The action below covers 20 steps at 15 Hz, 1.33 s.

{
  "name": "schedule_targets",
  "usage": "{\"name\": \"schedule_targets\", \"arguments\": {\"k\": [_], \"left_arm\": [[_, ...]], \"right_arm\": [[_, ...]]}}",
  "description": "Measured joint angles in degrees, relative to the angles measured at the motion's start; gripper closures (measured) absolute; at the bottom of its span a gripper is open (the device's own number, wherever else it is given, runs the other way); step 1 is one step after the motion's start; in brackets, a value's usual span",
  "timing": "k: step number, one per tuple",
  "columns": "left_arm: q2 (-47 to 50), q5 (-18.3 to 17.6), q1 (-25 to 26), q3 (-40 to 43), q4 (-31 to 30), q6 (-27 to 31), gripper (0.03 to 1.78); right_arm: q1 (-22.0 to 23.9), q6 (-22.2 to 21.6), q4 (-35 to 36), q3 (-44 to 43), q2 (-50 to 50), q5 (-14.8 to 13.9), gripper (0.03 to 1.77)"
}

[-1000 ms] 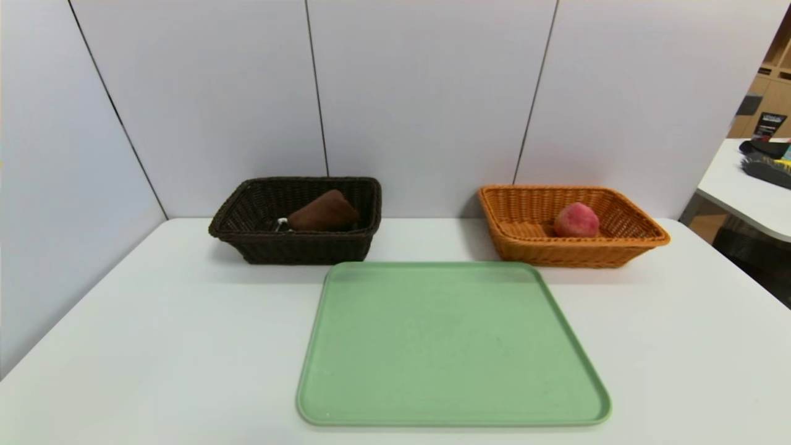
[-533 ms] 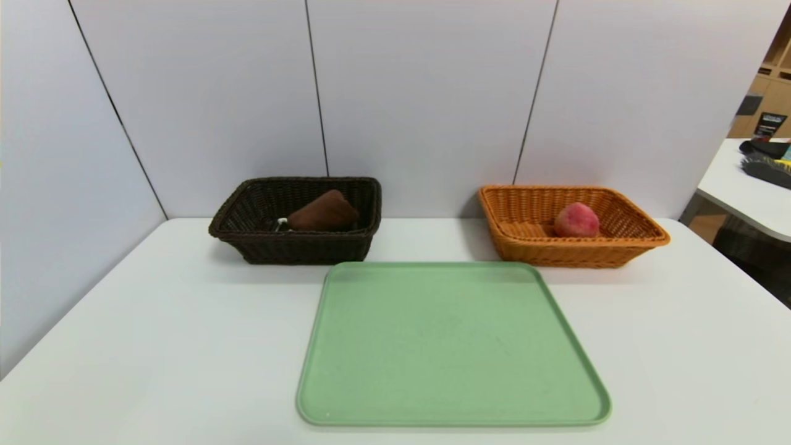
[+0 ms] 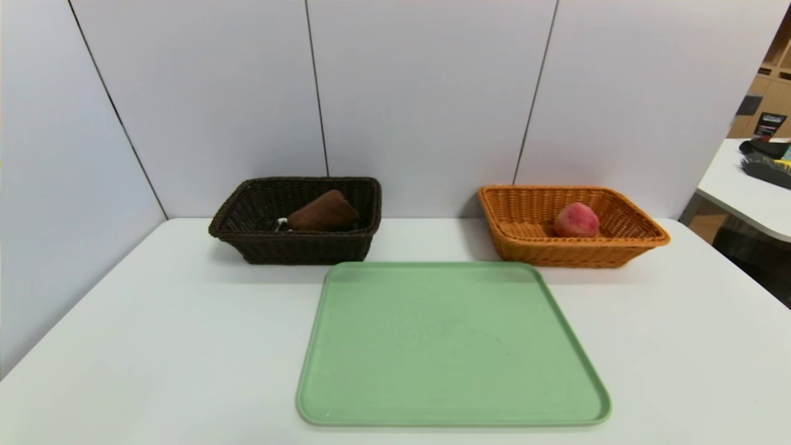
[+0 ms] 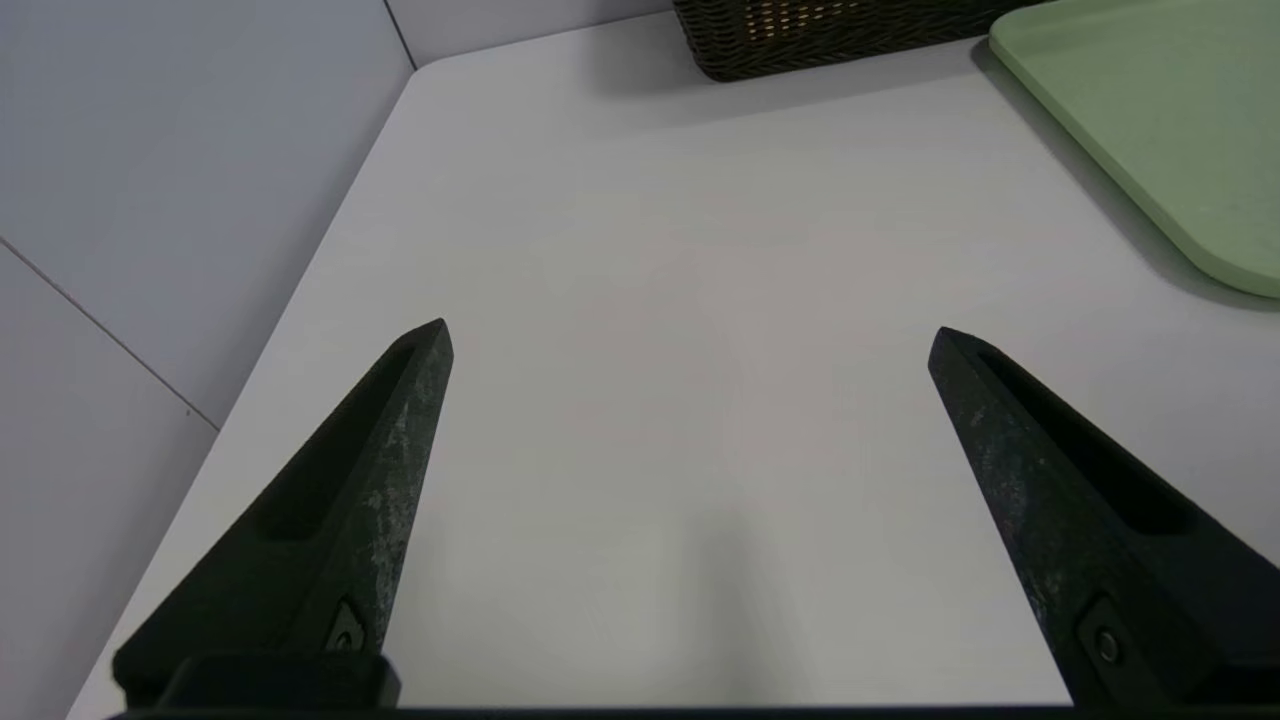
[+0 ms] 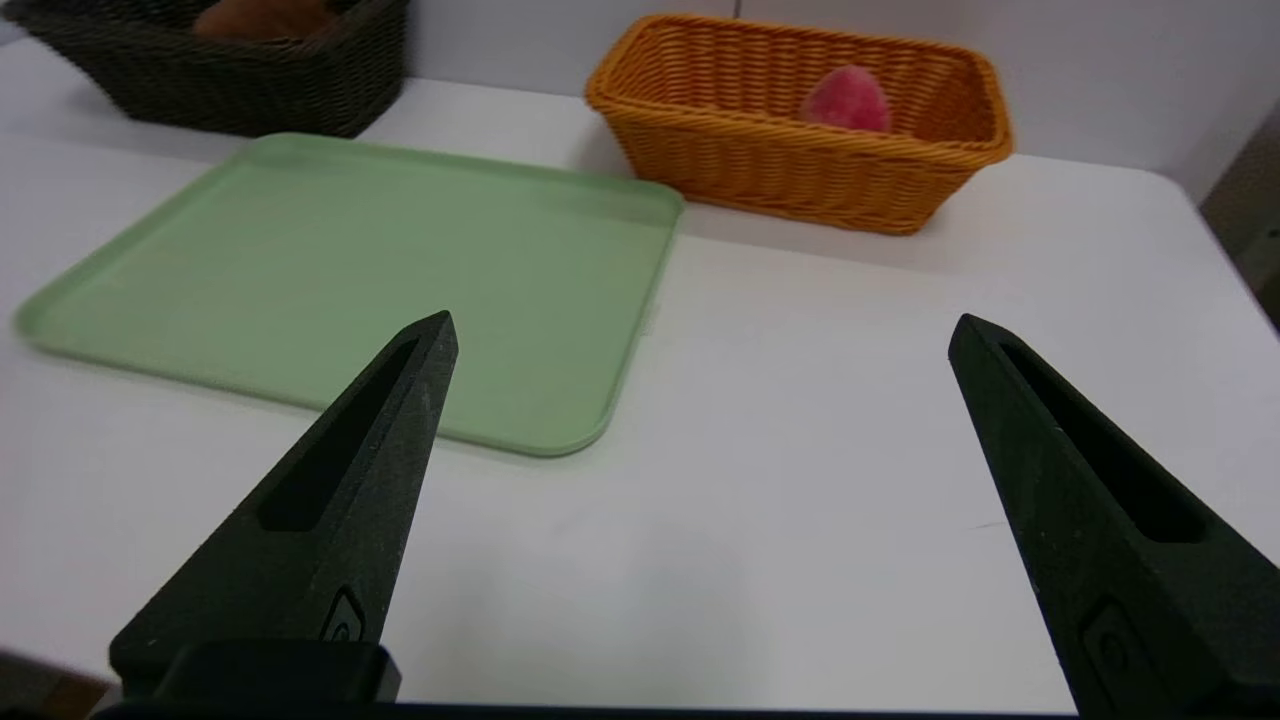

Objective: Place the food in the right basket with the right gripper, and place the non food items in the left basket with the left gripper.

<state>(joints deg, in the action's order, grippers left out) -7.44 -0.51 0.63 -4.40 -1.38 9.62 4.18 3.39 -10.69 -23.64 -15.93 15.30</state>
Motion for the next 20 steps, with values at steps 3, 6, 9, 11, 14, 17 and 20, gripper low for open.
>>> {"name": "schedule_targets", "arguments": {"k": [3,6,9,11,14,17,20], "left_arm": [[0.96,-0.01,-0.06,1.82,-1.37,0.09,0.12],[2.01,-0.09,-0.15,3.41,-1.67,0.09,0.12],[3.08,-0.52,-0.2,4.27,-1.73,0.05,0.12],[3.63,-0.96,-0.22,4.35,-1.68,0.07,0.12],[4.52,-1.13,-0.26,4.4,-1.82,0.07,0.12],[4.91,-1.17,-0.26,4.4,-1.84,0.05,0.12],[5.55,-1.16,-0.3,4.4,-1.84,0.02,0.12]], "right_arm": [[0.0,0.77,4.05,3.05,0.0,-5.38,0.1],[0.02,0.57,4.66,5.25,0.0,-5.68,0.1],[0.0,0.51,4.91,7.88,0.0,-7.23,0.1],[0.0,0.6,6.4,9.08,0.0,-7.8,0.1],[0.0,0.52,7.41,9.72,-0.02,-7.45,0.1],[-0.05,0.6,6.84,9.36,-0.02,-6.64,0.1],[-0.05,0.82,7.74,12.78,-0.02,-7.47,0.1]]}}
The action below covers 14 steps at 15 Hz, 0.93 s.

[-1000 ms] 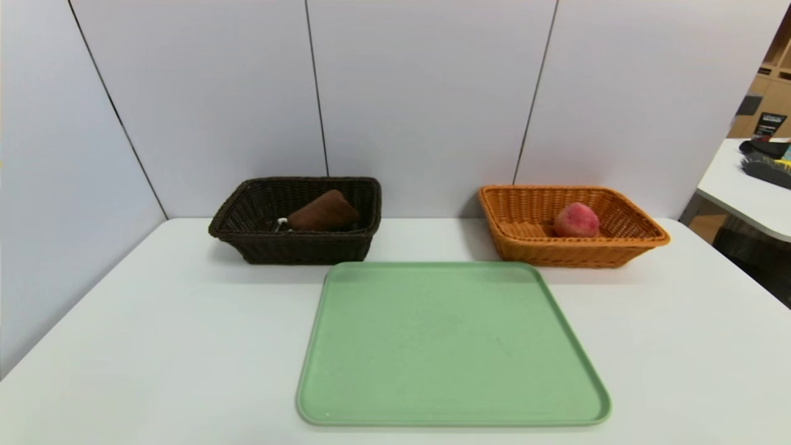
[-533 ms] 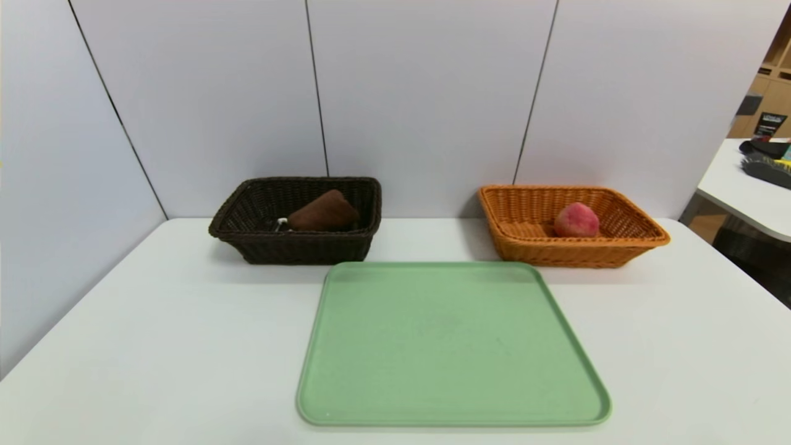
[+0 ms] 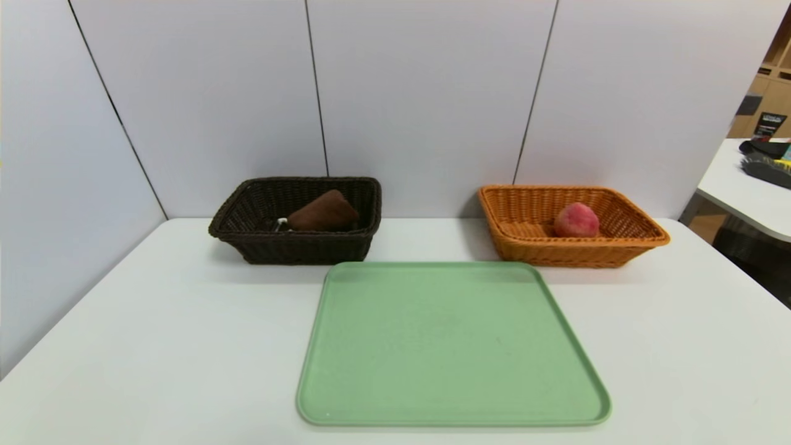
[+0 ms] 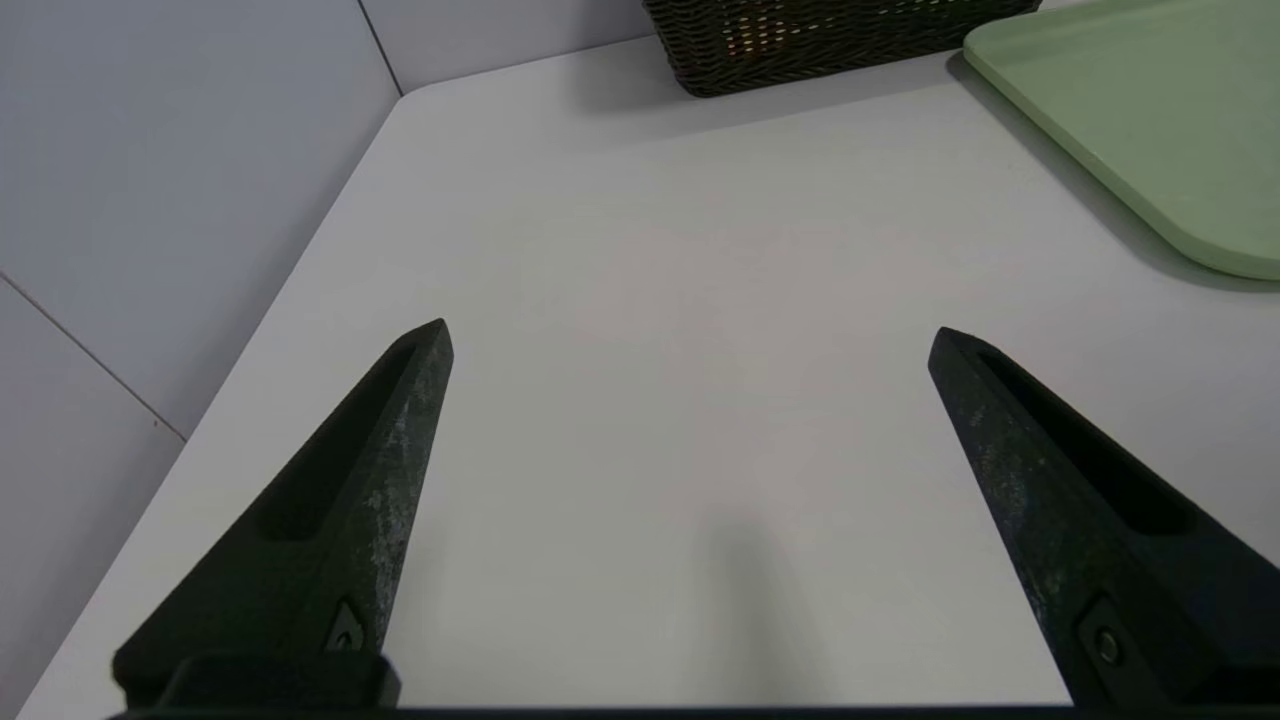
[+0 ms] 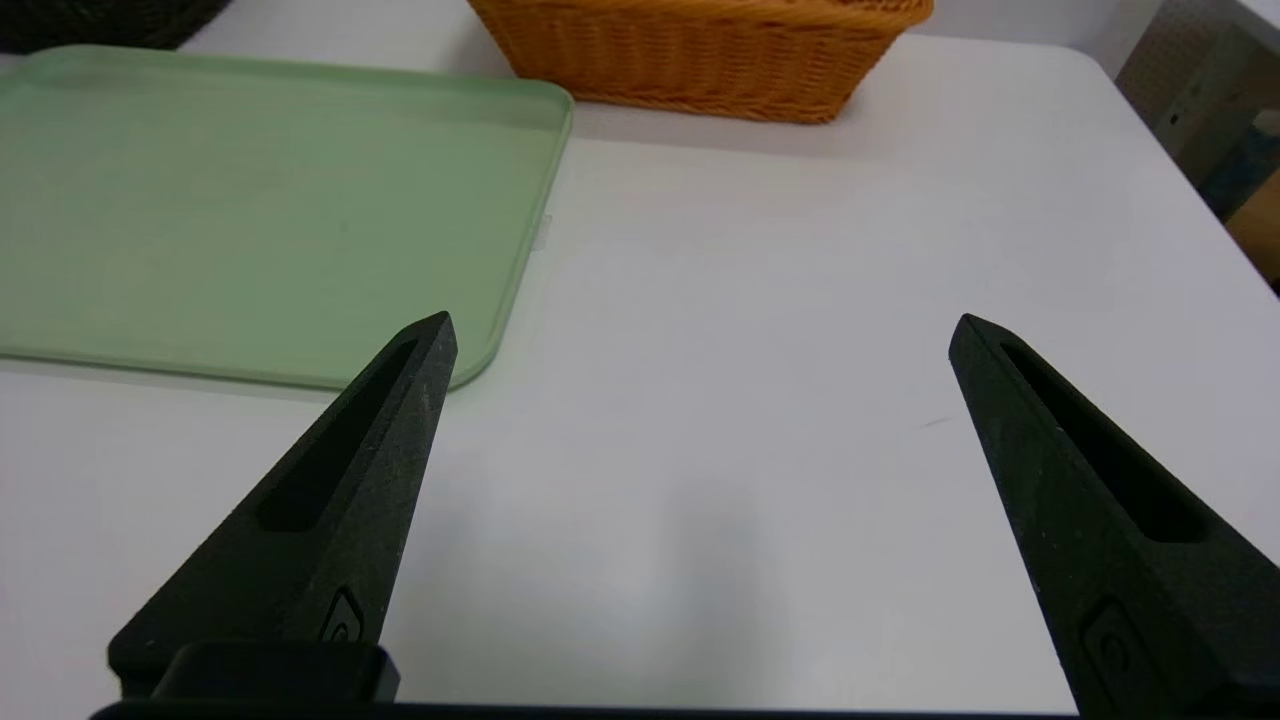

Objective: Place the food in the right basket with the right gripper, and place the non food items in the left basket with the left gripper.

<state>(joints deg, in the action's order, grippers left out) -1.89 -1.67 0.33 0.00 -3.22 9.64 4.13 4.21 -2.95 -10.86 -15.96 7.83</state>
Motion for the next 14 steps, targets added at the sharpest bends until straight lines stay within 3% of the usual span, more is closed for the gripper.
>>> {"name": "schedule_targets", "arguments": {"k": [3,5,7,14], "left_arm": [[1.27,0.0,-0.09,0.0,0.0,-0.11,0.12],[1.67,0.05,-0.09,0.0,-0.05,-0.13,0.12],[1.78,0.05,-0.11,0.0,-0.02,-0.28,0.12],[1.84,0.18,-0.09,0.0,-0.02,-2.1,0.12]], "right_arm": [[-0.02,0.59,3.57,5.85,-0.02,-2.1,0.1],[-0.04,1.19,6.11,9.08,-0.02,-5.02,0.1],[-0.02,0.54,3.08,10.37,-0.02,-6.75,0.1],[0.0,-0.96,2.88,10.84,-0.05,-7.3,0.1]]}}
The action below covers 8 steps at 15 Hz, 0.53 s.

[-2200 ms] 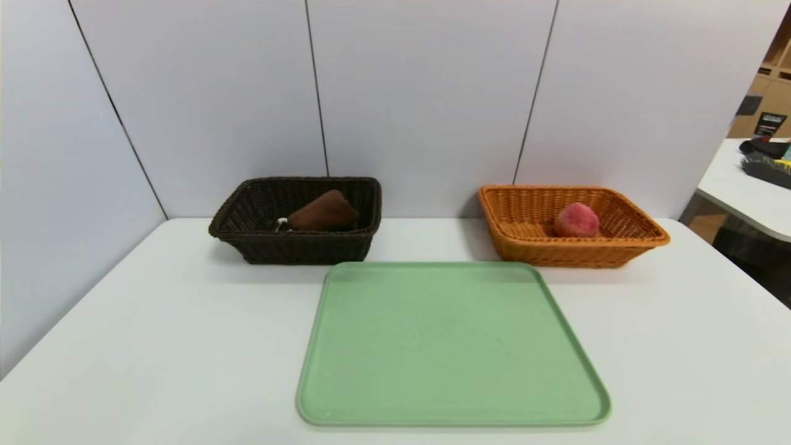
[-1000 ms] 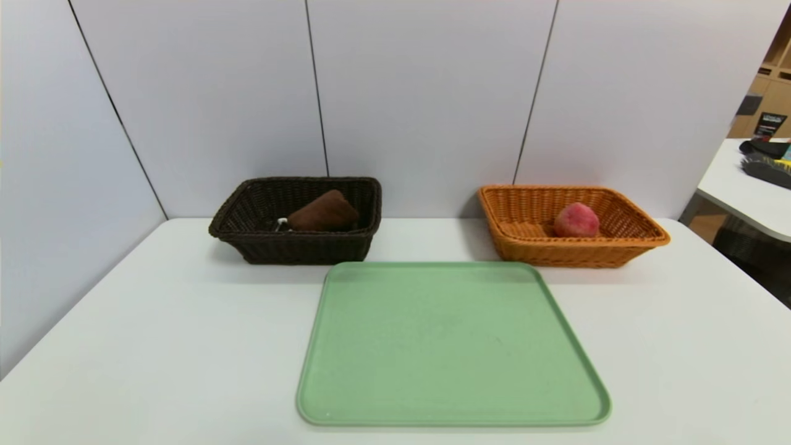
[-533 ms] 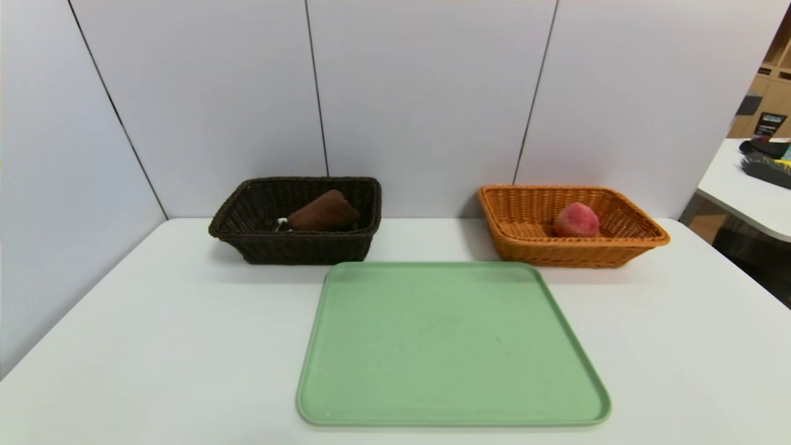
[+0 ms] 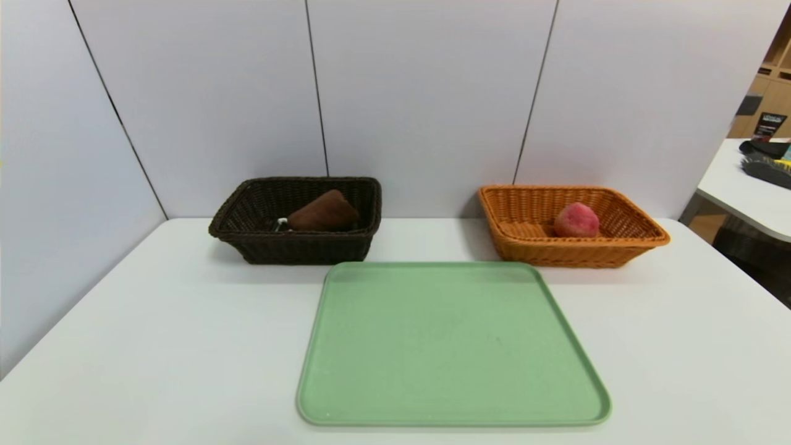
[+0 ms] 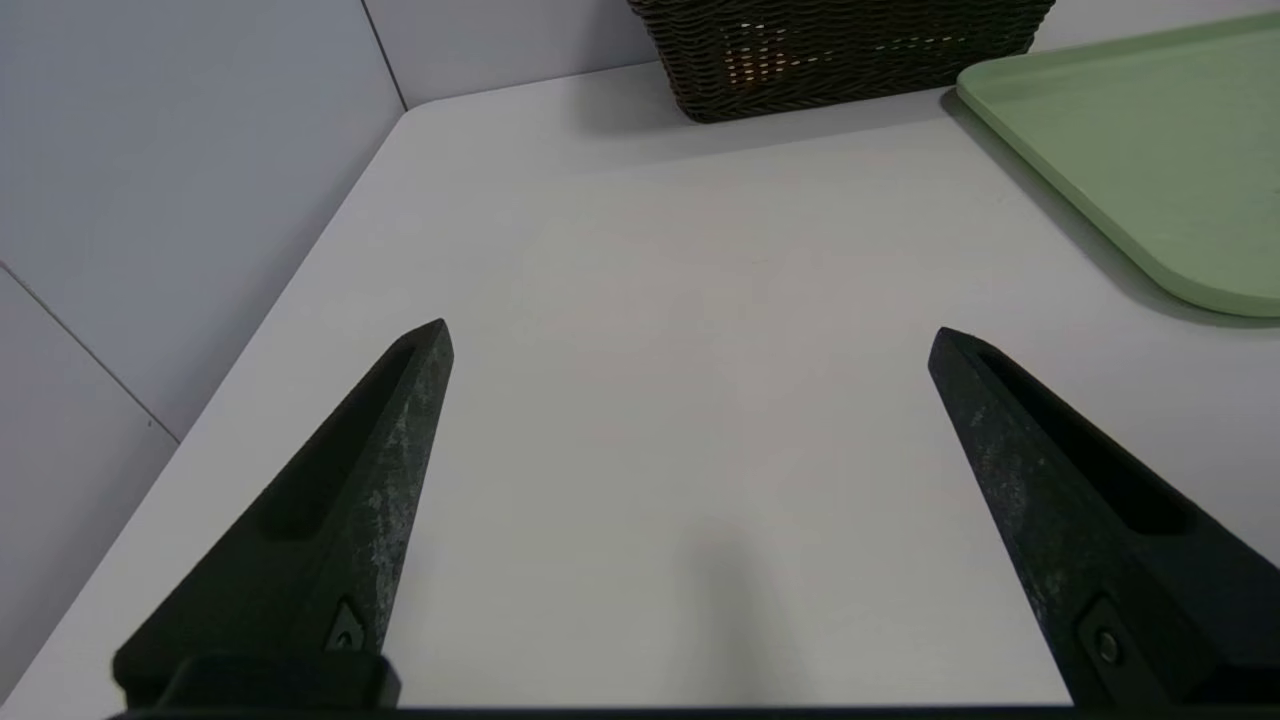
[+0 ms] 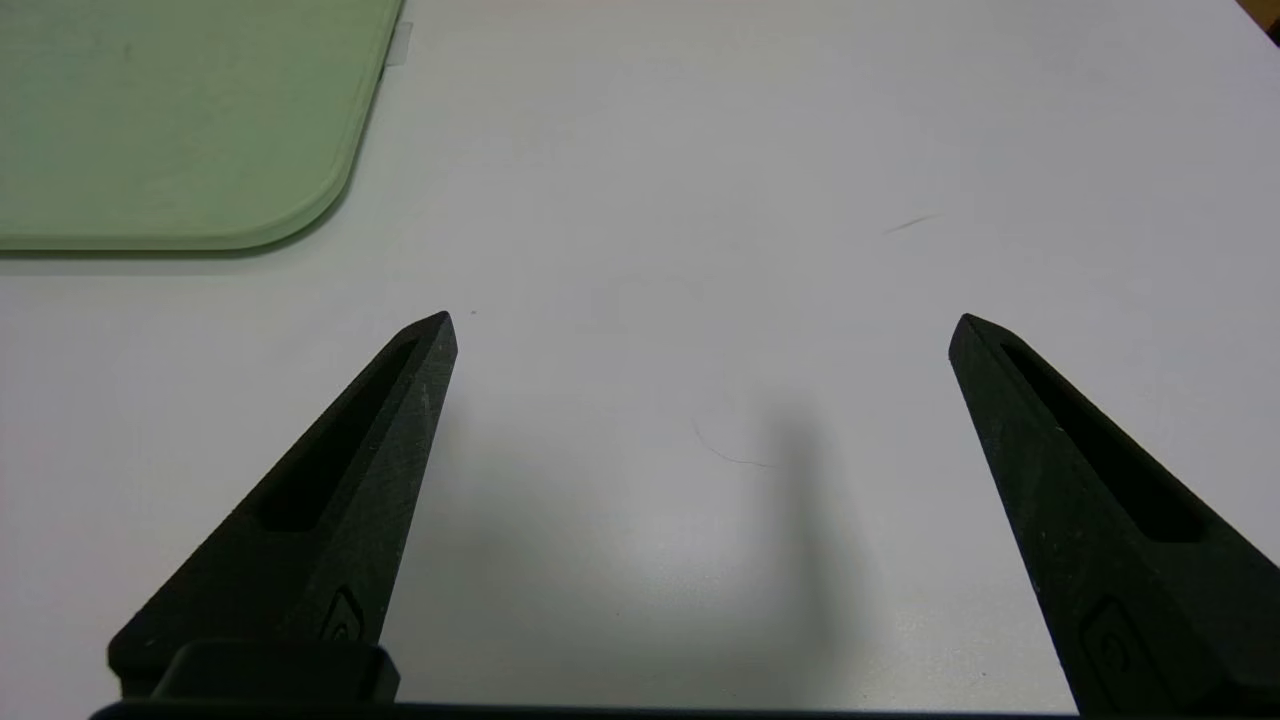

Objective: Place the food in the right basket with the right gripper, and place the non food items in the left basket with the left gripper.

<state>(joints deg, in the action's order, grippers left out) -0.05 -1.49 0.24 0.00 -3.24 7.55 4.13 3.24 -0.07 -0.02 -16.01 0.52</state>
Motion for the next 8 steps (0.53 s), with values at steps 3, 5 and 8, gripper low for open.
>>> {"name": "schedule_targets", "arguments": {"k": [3,5,8], "left_arm": [[0.02,-0.02,-0.02,0.0,-0.02,-0.06,0.12],[0.02,0.09,0.0,0.0,-0.04,-0.2,0.12],[0.02,0.06,-0.02,0.0,-0.06,-0.2,0.12]], "right_arm": [[0.0,-0.11,0.0,0.02,0.0,-0.01,0.1],[-0.02,-0.13,-0.02,0.02,0.0,-0.04,0.1],[0.07,-0.18,0.0,0.02,0.0,-0.04,0.1]]}}
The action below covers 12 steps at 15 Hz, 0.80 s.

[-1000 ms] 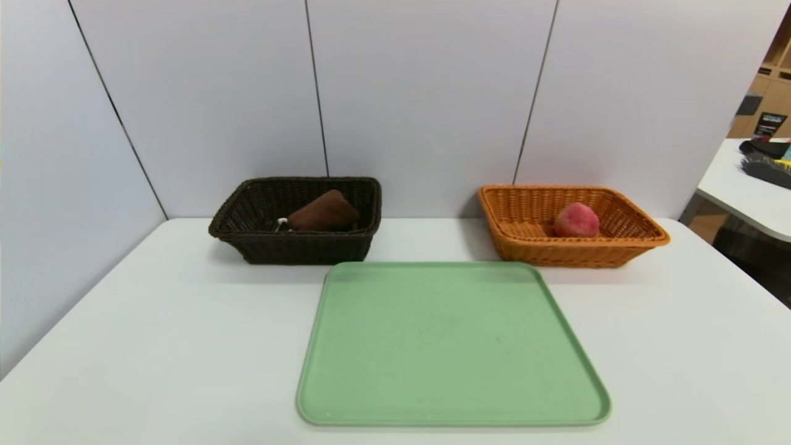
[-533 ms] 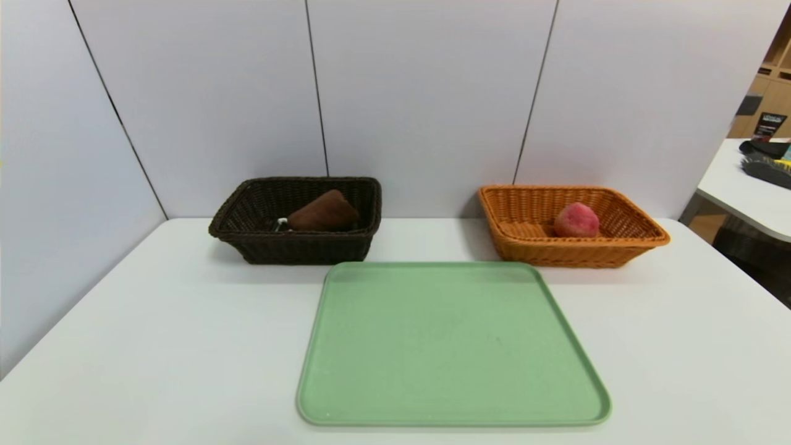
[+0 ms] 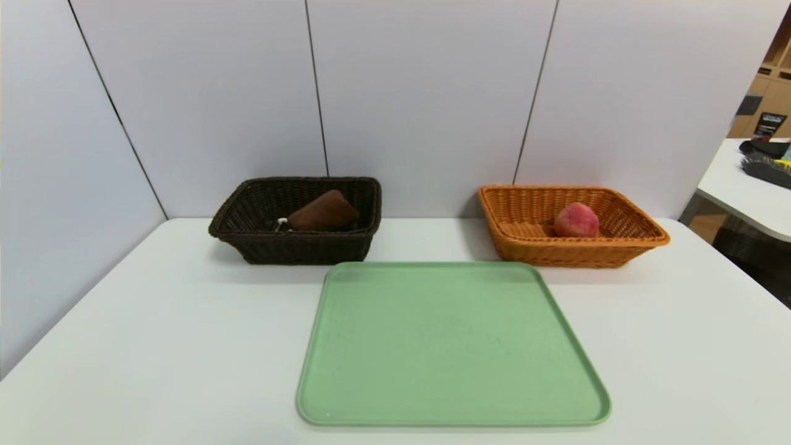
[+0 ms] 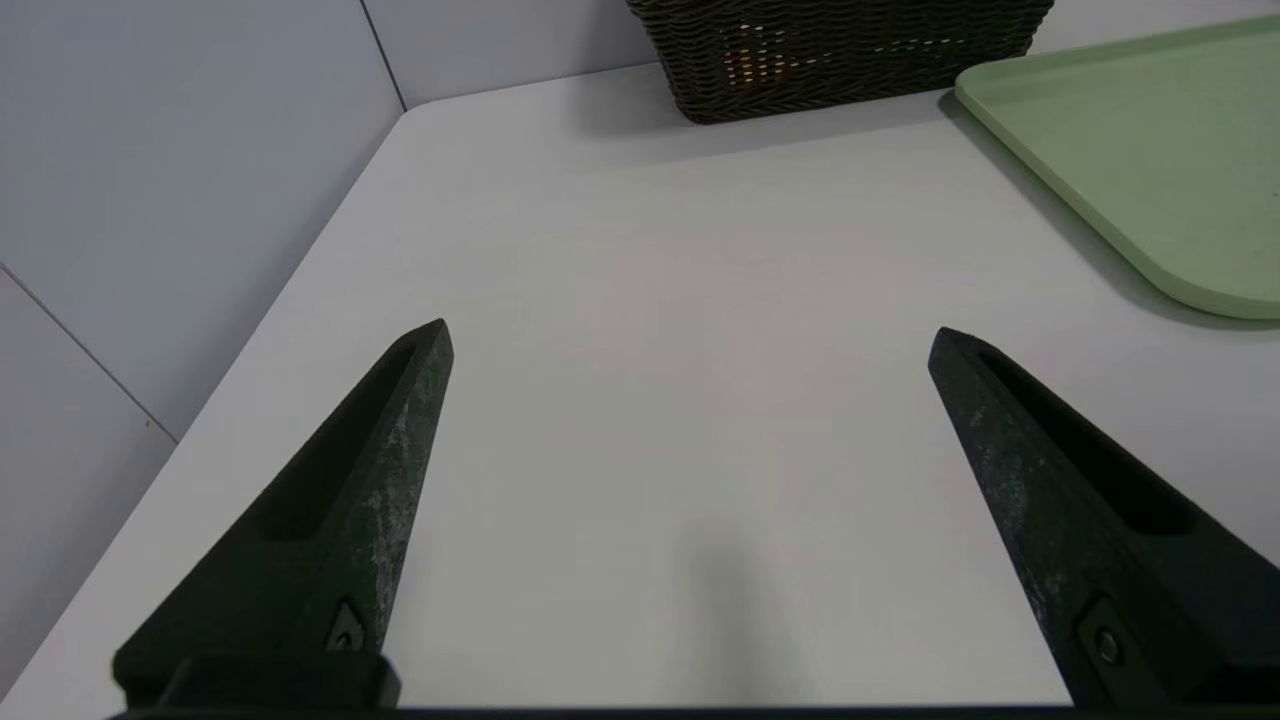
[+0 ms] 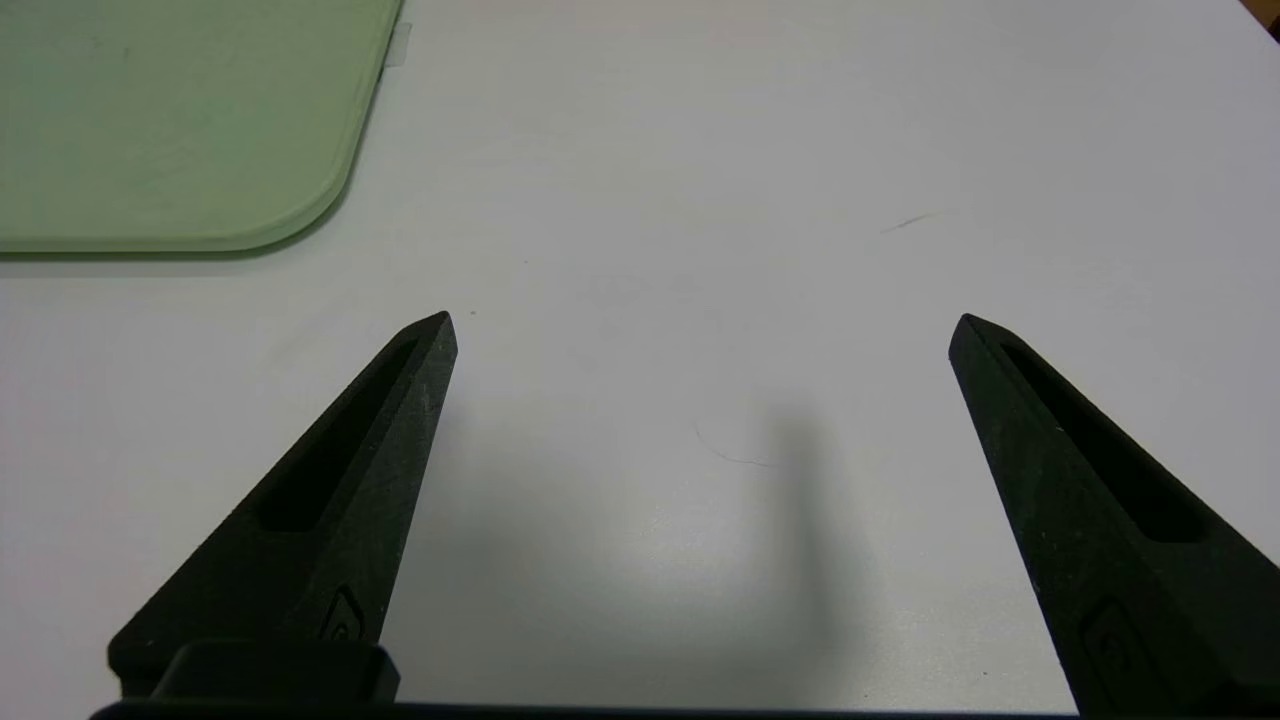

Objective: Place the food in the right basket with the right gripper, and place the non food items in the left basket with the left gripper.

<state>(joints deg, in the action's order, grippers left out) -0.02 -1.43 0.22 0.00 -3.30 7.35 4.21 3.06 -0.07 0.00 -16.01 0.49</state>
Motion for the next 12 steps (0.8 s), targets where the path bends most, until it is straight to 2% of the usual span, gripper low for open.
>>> {"name": "schedule_targets", "arguments": {"k": [4,7,12], "left_arm": [[0.0,-0.2,0.0,0.0,0.02,-0.6,0.12],[0.0,-0.2,-0.01,0.0,0.0,-1.21,0.12],[0.0,-0.09,-0.04,0.0,0.02,-1.32,0.12]], "right_arm": [[-0.79,0.02,-0.02,0.0,0.3,0.0,0.1],[-4.91,0.0,-0.02,0.0,2.86,0.04,0.1],[-4.5,-0.3,-0.02,0.0,12.74,0.02,0.1]]}}
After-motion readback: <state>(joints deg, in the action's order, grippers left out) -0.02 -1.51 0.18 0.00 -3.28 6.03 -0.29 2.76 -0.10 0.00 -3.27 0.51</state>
